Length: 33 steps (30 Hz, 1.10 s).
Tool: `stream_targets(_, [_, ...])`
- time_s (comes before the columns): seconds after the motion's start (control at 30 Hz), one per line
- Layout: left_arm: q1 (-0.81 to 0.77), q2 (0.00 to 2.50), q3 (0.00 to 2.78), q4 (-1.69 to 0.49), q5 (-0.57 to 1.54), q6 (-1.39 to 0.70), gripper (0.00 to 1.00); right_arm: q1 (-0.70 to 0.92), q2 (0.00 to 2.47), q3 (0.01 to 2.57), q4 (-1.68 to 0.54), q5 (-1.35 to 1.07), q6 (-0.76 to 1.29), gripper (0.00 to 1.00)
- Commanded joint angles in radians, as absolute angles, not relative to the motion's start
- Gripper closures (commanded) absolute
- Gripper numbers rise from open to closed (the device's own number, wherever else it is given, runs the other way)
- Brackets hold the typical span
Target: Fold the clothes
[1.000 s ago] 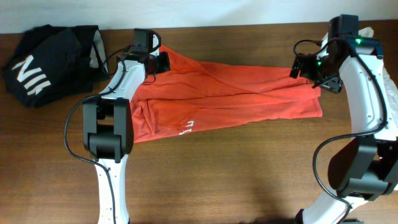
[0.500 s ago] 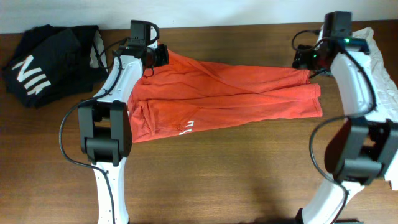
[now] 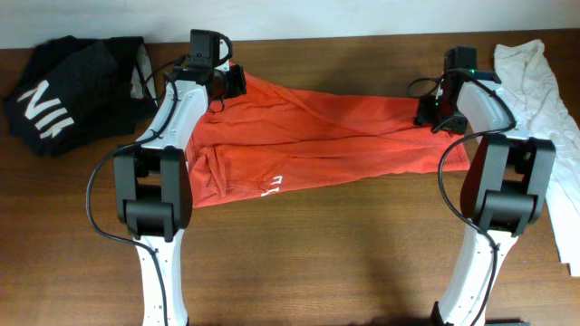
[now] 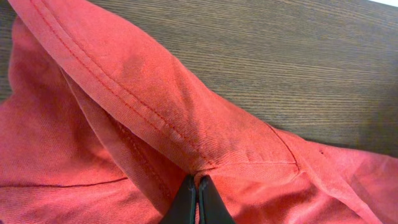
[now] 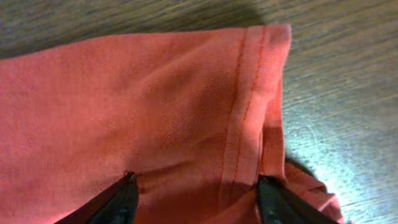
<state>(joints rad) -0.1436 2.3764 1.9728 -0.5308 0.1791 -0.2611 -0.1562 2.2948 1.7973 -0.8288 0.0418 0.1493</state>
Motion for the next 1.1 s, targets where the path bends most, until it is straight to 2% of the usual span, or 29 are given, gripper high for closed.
stream_targets(0.0, [-0.141,2.339,1.987,-0.533,0.175,-0.256,0.99,-0.151,2.307,1.806,-0.811,0.053,0.146,0.51])
stream_targets(0.03, [-0.141,2.339,1.987,-0.533,0.175,-0.256,0.99,-0.151,2.307,1.806,-0.807,0.053,0.146,0.58])
stream_targets(0.17, [-0.141,2.339,1.987,-0.533,0.175,-0.256,0.99,-0.152,2.307,1.807,-0.787,0.058,0.146,0.71])
stream_targets(0.3, [-0.141,2.339,1.987,-0.533,0.175,-0.256,0.99,-0.155,2.307,1.813,-0.768,0.066,0.146,0.71])
stream_targets(0.33, [-0.141,2.339,1.987,-0.533,0.175,-0.256,0.99,-0.160,2.307,1.814,-0.762,0.065,0.146,0.76])
stream_targets(0.37, [-0.141,2.339,1.987,-0.533,0.175,-0.256,0.99,-0.164,2.307,1.814,-0.762,0.065,0.146,0.90])
stream_targets(0.4, [-0.141,2.339,1.987,-0.533,0.171,-0.256,0.99,-0.166,2.307,1.814,-0.762,0.065,0.146,0.96])
stream_targets(0.63, [-0.141,2.339,1.987,-0.533,0.149,-0.256,0.99,-0.168,2.306,1.858,-0.778,0.065,0.151,0.96])
stream_targets(0.87, [-0.141,2.270,1.992,-0.525,0.150,-0.256,0.99,-0.221,2.305,2.135,-1.013,0.030,0.192,0.96])
stream_targets(1.07, [-0.142,2.168,1.992,-0.619,0.149,-0.256,0.99,-0.250,2.305,2.167,-1.037,0.026,0.199,0.96])
